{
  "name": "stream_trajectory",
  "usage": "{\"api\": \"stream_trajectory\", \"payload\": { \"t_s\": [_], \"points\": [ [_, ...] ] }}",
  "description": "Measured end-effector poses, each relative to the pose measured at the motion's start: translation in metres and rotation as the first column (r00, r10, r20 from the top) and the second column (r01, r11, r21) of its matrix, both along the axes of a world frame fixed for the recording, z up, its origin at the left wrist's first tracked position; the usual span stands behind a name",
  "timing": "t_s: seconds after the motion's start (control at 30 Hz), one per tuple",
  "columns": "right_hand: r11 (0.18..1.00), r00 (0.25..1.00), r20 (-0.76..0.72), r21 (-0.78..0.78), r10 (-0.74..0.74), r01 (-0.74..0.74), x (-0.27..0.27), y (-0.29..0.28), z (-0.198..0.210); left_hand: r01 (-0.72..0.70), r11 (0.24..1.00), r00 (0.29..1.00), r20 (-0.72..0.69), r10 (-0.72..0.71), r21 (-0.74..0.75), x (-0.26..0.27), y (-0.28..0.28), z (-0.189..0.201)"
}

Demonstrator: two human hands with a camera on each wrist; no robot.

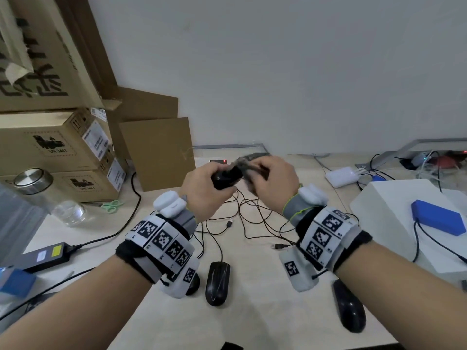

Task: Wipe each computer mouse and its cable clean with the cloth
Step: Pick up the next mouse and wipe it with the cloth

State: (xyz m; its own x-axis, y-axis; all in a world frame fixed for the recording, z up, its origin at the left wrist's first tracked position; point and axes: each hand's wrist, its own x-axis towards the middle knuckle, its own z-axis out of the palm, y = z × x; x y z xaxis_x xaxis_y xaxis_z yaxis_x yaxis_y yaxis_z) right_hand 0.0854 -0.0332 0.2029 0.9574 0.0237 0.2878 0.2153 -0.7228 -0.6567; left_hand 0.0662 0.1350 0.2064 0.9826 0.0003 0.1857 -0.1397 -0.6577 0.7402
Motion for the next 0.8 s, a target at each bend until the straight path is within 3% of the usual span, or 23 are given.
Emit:
{"api": "stream_trajectory", "payload": {
  "t_s": [0.07,0.13,0.27,0.37,0.43,0.5,0.53,0.57,0.6,0.67,0.73,0.8],
  "points": [
    [0.997,0.989,-0.134,0.043,-0.055,0.061,0.001,-0.006,-0.006,0.041,0.999,0.999,0.031,-0.041,0.024,-0.003,-0.003,0.002],
    [0.995,0.985,-0.167,0.084,-0.038,0.052,-0.007,0.003,-0.008,0.048,0.996,0.996,0.066,-0.054,0.079,0.0,-0.007,0.005],
    [0.998,0.999,-0.032,0.042,0.042,-0.04,-0.027,0.022,-0.01,0.013,0.968,0.997,0.076,-0.033,0.251,0.01,-0.007,0.009],
    [0.995,0.994,0.056,0.006,0.098,-0.099,-0.034,0.024,-0.012,0.039,0.953,0.995,0.072,-0.063,0.3,0.013,-0.006,0.009],
    [0.995,0.996,0.023,0.054,0.081,-0.083,-0.033,0.019,-0.014,0.056,0.963,0.996,0.051,-0.072,0.262,0.015,-0.003,0.006],
    [0.969,0.995,-0.096,0.245,-0.004,0.028,-0.025,0.008,-0.016,0.023,0.995,1.0,0.0,-0.023,0.098,0.018,0.001,-0.001],
    [0.912,0.981,-0.19,0.398,-0.029,0.104,-0.021,0.002,-0.017,-0.016,0.999,0.999,-0.04,0.015,-0.032,0.018,0.002,-0.003],
    [0.806,0.955,-0.296,0.567,0.005,0.172,-0.017,-0.005,-0.019,-0.06,0.977,0.994,-0.1,0.041,-0.204,0.018,0.002,-0.005],
    [0.666,0.917,-0.388,0.71,0.096,0.231,-0.014,-0.012,-0.02,-0.099,0.909,0.984,-0.175,0.029,-0.405,0.016,0.002,-0.005],
    [0.396,0.827,-0.464,0.857,0.317,0.329,-0.01,-0.023,-0.019,-0.141,0.655,0.955,-0.276,-0.106,-0.742,0.012,0.001,-0.003],
    [0.166,0.798,-0.414,0.91,0.438,0.381,-0.01,-0.024,-0.014,-0.163,0.459,0.926,-0.296,-0.235,-0.873,0.008,0.0,-0.005],
    [0.02,0.799,-0.356,0.918,0.485,0.397,-0.012,-0.017,-0.008,-0.136,0.438,0.896,-0.3,-0.329,-0.889,0.005,0.001,-0.008]
  ]
}}
